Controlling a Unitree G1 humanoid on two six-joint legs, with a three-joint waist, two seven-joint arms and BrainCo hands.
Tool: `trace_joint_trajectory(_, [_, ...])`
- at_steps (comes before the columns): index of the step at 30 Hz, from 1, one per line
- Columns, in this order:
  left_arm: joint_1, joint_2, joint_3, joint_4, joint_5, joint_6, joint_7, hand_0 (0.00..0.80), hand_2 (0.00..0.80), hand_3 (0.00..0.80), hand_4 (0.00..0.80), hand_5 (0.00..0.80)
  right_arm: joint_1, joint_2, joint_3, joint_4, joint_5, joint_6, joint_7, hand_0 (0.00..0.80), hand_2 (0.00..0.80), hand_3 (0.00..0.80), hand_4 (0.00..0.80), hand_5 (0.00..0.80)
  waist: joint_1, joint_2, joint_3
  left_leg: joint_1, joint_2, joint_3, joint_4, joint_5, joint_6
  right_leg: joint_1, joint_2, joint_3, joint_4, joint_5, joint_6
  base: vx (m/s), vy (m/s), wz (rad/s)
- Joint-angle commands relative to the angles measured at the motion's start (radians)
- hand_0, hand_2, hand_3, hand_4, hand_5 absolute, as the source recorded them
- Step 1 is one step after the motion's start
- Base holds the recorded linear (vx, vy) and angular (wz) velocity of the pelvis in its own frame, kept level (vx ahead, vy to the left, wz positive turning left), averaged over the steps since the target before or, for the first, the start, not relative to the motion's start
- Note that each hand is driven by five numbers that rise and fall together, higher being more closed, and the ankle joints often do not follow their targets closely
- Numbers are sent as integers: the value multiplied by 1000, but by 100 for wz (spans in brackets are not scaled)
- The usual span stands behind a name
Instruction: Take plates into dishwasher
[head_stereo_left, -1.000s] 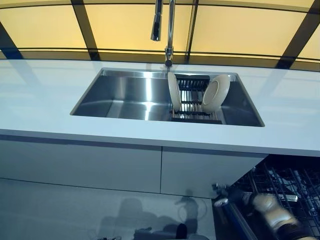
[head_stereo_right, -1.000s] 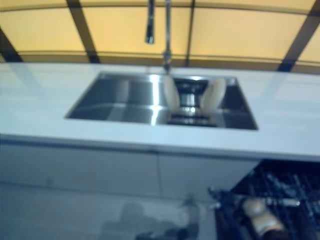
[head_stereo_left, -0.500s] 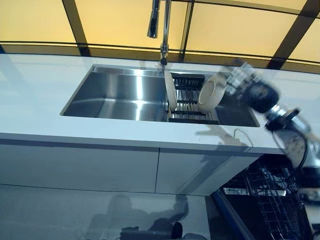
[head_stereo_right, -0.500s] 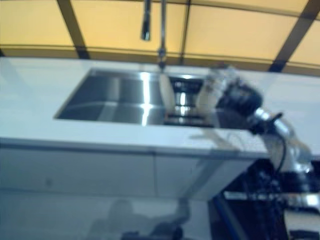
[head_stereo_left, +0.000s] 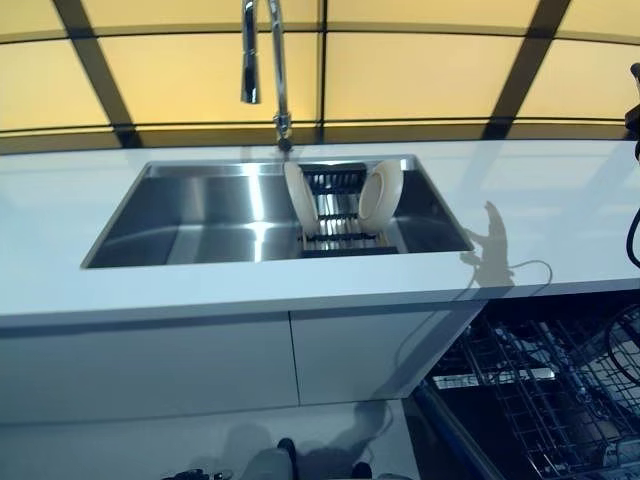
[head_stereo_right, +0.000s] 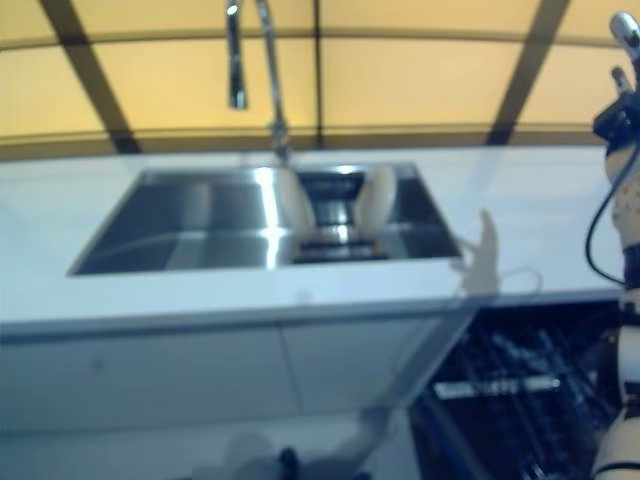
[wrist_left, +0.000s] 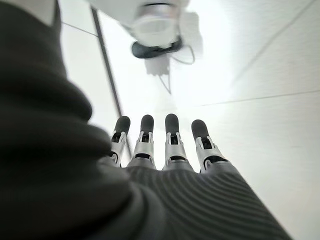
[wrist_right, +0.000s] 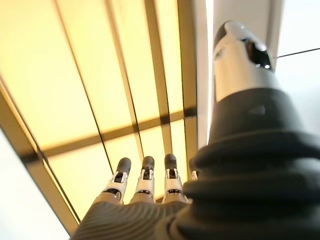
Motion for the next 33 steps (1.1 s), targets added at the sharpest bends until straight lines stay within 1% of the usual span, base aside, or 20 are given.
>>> trace_joint_trajectory(1, [-50,65,-20,1,-50,-8,9,0,0,0,0,0,-88,-74,43,51,-76,23,58,0,0,0,0,0,37,-77,-20,70,-14,10,-15,-14,-22,38,-90,68,46,-56,96,95,14,15])
trace_joint_trajectory(2, [-51,66,-21,-1,-49,-6,10,0,0,0,0,0,-91,-76,47,54,-70,27,55,0,0,0,0,0,39,-79,-22,68,-16,9,-13,-17,-20,38,-90,71,42,-56,96,87,6,33])
trace_joint_trajectory(5, [-53,78,-21,-18,-51,16,23,0,0,0,0,0,-96,-65,49,54,-32,87,48,0,0,0,0,0,53,-93,-32,51,-20,9,-7,-26,-13,39,-100,64,15,-44,104,75,-7,24])
trace_joint_trajectory(7, [-46,77,-20,-21,-47,12,20,0,0,0,0,0,-103,-49,57,66,-24,102,53,0,0,0,0,0,67,-99,-34,50,-19,9,-14,-27,-10,47,-106,52,-5,-35,112,74,-30,12])
trace_joint_trajectory(10, [-37,67,-22,-15,-48,5,26,0,0,0,0,0,-118,-35,75,75,-4,101,65,0,0,0,0,0,77,-106,-35,53,-17,14,-17,-32,-12,56,-115,37,-28,-23,120,70,-15,6])
trace_joint_trajectory(12, [-25,63,-14,-10,-29,-16,41,0,0,0,0,0,-129,-25,89,81,-40,118,89,0,0,0,0,0,87,-104,-37,63,-12,20,-36,-32,-5,70,-120,24,-19,-37,127,90,22,10])
trace_joint_trajectory(13, [-22,68,-15,-8,-16,-21,36,0,0,0,0,0,-135,-23,104,74,-43,132,91,0,0,0,0,0,91,-103,-41,63,-16,19,-47,-26,2,73,-117,14,3,-54,124,81,38,11])
trace_joint_trajectory(14, [-18,72,-17,-12,-12,-20,35,0,0,0,0,0,-138,-20,114,68,-49,138,86,0,0,0,0,0,90,-103,-39,71,-22,18,-58,-24,9,65,-118,15,52,-50,127,72,58,11])
trace_joint_trajectory(16, [-9,84,-24,-12,-3,-27,41,0,0,0,0,0,-147,-26,138,56,-67,153,70,0,0,0,0,0,73,-89,-32,100,-28,3,-115,-5,21,-38,-108,46,229,15,140,84,37,10])
trace_joint_trajectory(17, [-7,92,-25,-11,-13,-24,51,0,0,0,0,0,-147,-22,141,52,-81,152,66,0,0,0,0,0,64,-83,-26,122,-23,1,-137,1,15,-72,-115,49,236,42,140,106,-67,11])
trace_joint_trajectory(19, [-10,108,-15,-6,-62,-19,74,0,0,0,0,0,-181,-7,167,57,-133,163,73,0,0,0,0,0,61,-79,-17,156,3,22,-164,11,-16,-79,-141,14,102,65,143,90,-181,4])
trace_joint_trajectory(20, [-8,115,12,-13,-72,-14,70,0,0,0,0,0,-196,3,175,52,-158,168,74,0,0,0,0,0,56,-81,-4,173,8,29,-166,1,-21,-119,-164,17,78,136,153,47,-194,-7])
trace_joint_trajectory(21, [-7,116,21,-19,-77,-9,69,0,0,0,0,0,-197,6,171,48,-162,168,68,0,0,0,0,0,60,-81,-6,166,21,40,-165,0,-21,-105,-165,9,55,108,153,68,-248,-25])
trace_joint_trajectory(22, [-3,116,37,-39,-82,16,68,0,0,0,0,0,-199,4,174,17,-128,175,40,0,0,0,0,0,59,-90,-11,158,34,43,-162,0,-27,-80,-141,11,-22,88,156,67,-235,-26])
trace_joint_trajectory(24, [-6,106,43,-46,-90,31,70,0,0,0,0,0,-205,-3,177,15,-151,215,33,0,0,0,0,0,62,-99,-18,142,42,55,-159,9,-41,-55,-130,-9,-70,85,157,58,-174,-17])
trace_joint_trajectory(26, [-7,88,36,-37,-70,24,52,0,0,0,0,0,-223,-9,195,65,-127,224,48,0,0,0,0,0,64,-101,-24,146,48,61,-177,17,-48,-29,-119,-15,-95,78,155,97,-82,-2])
trace_joint_trajectory(29, [8,64,19,-12,-68,7,64,0,0,0,0,0,-224,-19,202,112,-124,243,50,0,0,0,0,0,64,-98,-34,159,48,58,-205,25,-56,1,-113,-17,-131,76,155,136,-32,12])
trace_joint_trajectory(30, [19,61,18,-8,-64,4,63,0,0,0,0,0,-220,-18,200,121,-129,256,54,0,0,0,0,0,66,-97,-37,167,50,66,-220,34,-63,13,-114,-29,-152,83,156,88,-15,-6])
trace_joint_trajectory(31, [24,57,15,-6,-66,-1,65,0,0,0,0,0,-220,-11,200,126,-134,252,52,0,0,0,0,0,69,-95,-37,169,52,72,-230,39,-67,19,-114,-39,-163,87,157,92,-11,-7])
trace_joint_trajectory(33, [33,52,12,8,-69,-11,66,0,0,0,0,0,-226,-2,210,126,-137,225,32,0,0,0,0,0,71,-91,-39,167,52,69,-239,44,-73,26,-112,-39,-177,88,157,82,1,-3])
